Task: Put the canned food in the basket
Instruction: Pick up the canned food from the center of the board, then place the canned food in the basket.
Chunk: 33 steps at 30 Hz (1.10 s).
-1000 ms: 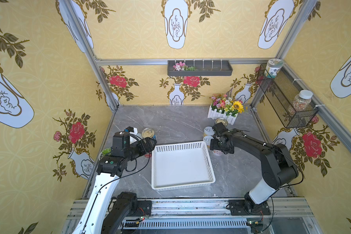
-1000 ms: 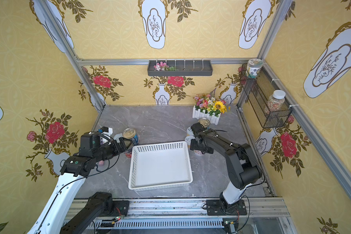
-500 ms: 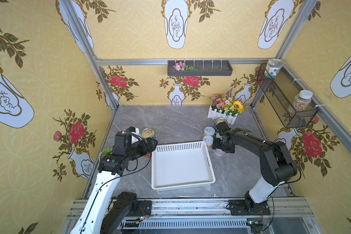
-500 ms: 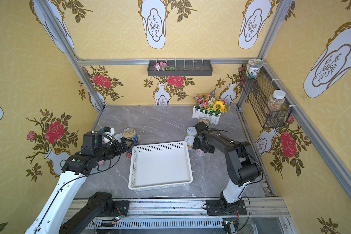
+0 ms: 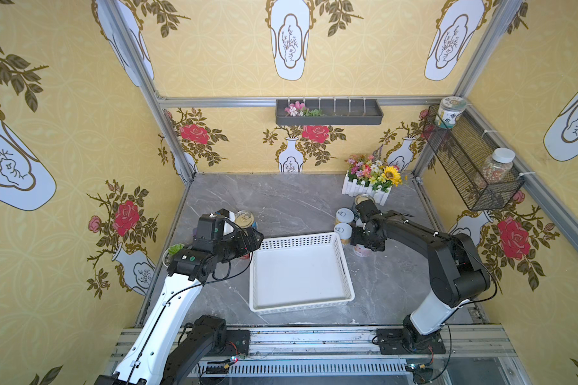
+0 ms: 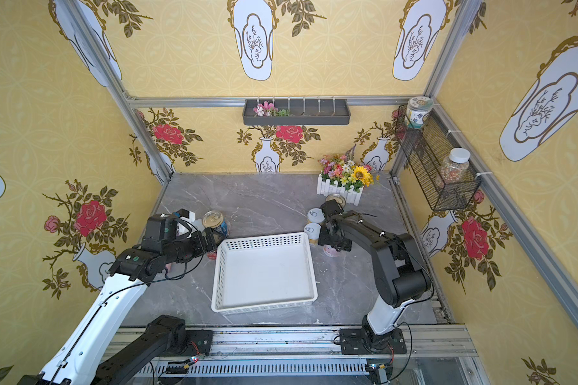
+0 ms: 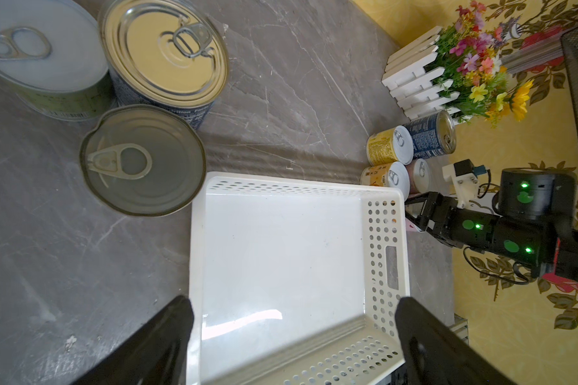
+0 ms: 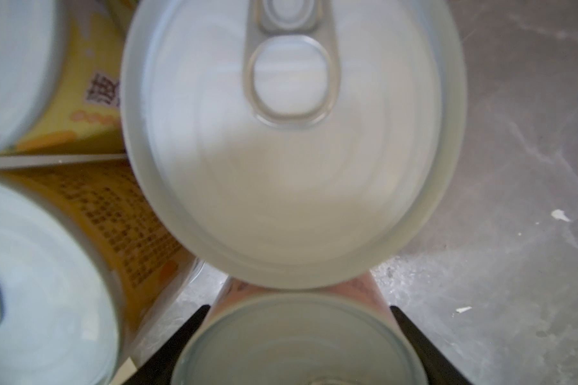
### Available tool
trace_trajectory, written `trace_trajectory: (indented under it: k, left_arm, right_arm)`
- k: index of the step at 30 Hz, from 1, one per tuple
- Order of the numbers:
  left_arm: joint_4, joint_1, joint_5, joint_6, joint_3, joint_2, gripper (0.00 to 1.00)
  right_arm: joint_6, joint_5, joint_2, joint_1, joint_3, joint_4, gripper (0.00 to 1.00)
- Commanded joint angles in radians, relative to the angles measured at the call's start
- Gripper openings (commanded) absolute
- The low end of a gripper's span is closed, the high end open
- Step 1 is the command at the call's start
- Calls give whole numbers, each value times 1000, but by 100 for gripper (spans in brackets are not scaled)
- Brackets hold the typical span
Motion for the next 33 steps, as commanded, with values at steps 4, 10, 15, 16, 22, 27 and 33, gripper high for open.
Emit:
trace_trajectory:
  k: [4, 10, 15, 16, 22, 27, 33]
  left_arm:
    - [-11, 1, -14, 7, 6, 0, 100]
    - [-9, 3, -18, 5, 5, -14, 100]
    - [-14, 5, -27, 4, 6, 4, 100]
    - [-14, 7, -28, 3, 7, 3, 100]
    - [-17, 7, -37, 0, 7, -10, 100]
    - [-28, 6, -57, -6, 9, -11, 100]
    - [-29, 0, -57, -7, 11, -13, 100]
  right_arm:
    - [-9, 3, -102, 7, 46, -115, 75]
    - [-21, 23, -262, 57, 104, -245, 75]
    - [34, 80, -338, 248, 193, -327, 76]
    - [47, 92, -340, 300, 215, -336, 76]
    - [121, 142, -245, 529, 309, -348, 76]
    - [139, 144, -116, 596, 365, -319, 76]
    - [137, 155, 40, 590, 403, -291, 76]
